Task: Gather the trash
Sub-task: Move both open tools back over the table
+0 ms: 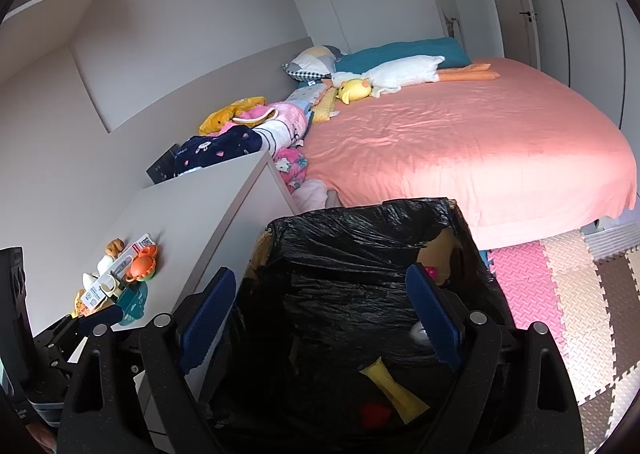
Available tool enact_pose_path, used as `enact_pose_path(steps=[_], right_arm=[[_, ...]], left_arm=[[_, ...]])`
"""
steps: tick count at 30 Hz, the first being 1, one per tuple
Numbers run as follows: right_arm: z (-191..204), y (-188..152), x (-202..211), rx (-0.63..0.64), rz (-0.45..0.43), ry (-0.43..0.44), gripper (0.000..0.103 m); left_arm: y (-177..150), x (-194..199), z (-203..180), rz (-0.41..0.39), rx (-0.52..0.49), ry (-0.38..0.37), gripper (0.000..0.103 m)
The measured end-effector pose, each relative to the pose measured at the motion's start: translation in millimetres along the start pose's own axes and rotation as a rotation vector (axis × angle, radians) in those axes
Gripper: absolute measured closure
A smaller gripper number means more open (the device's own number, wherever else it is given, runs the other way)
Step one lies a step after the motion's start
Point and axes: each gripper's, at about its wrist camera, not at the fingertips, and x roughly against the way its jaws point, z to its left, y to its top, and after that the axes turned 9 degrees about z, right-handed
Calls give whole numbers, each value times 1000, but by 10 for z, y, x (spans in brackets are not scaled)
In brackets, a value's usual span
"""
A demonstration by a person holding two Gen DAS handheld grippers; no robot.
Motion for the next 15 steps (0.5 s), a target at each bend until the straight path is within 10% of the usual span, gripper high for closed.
enact_pose_path(steps=[15], right_arm=[[640,-33,-253,110,37,80,16]], left_arm=[[-144,268,699,-48,116,97,6]])
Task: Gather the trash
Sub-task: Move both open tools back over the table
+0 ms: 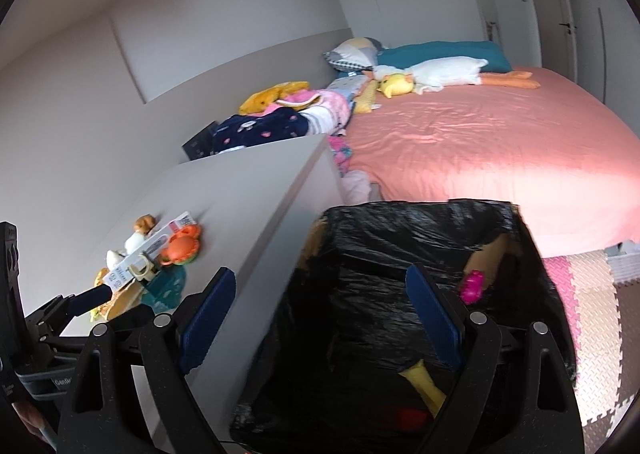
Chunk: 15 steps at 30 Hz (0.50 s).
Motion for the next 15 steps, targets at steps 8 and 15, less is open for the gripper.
enact_pose_path(steps=[8,15], right_arm=[[342,6,-169,65,31,30,16],[547,31,-337,103,64,62,16]], left_arm=[[-18,61,406,-9,70,30,6],[-29,68,713,-7,120,62,6]])
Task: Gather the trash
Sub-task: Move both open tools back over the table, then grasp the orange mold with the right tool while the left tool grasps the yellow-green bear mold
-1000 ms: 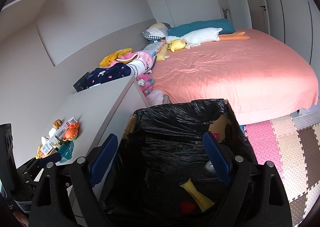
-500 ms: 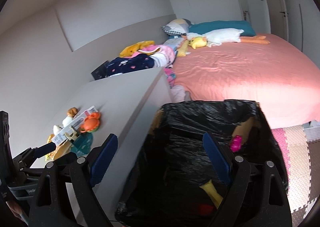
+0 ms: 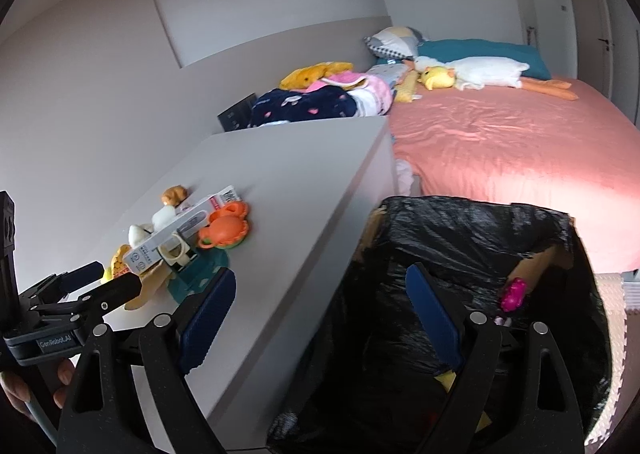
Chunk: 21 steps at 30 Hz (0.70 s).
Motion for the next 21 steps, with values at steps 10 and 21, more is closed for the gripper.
enact_pose_path(steps=[10,21], right_arm=[[236,187,-333,29,45,45,16],[463,403,-772,93,109,99,26]], left_arm=[[-17,-20,464,-2,81,43,6],[-53,-60,914,-16,145,130,6]])
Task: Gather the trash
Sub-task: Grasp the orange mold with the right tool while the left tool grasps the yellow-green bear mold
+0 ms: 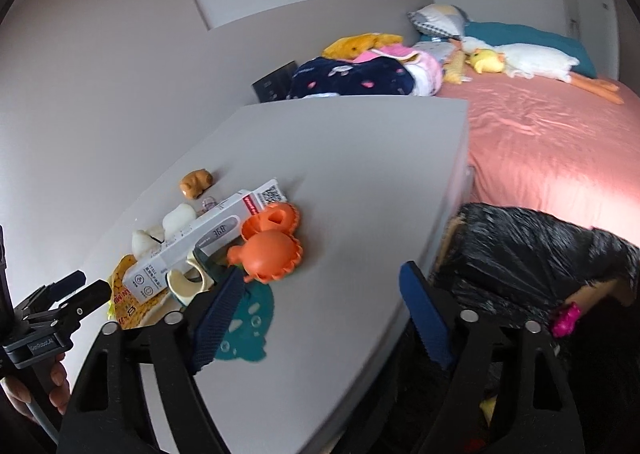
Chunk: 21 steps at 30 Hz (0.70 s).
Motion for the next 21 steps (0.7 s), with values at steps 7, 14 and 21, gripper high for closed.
enact_pose_path(steps=[7,14,21], right_arm=[[115,156,-215,72,21,27,33],[274,258,-419,106,51,58,33],[349,275,-600,166,76,1,48]], left_arm=[[-10,-93,200,0,27,27,7],[-40,-86,338,5,58,36,14],[-57,-131,354,15,46,42,14]])
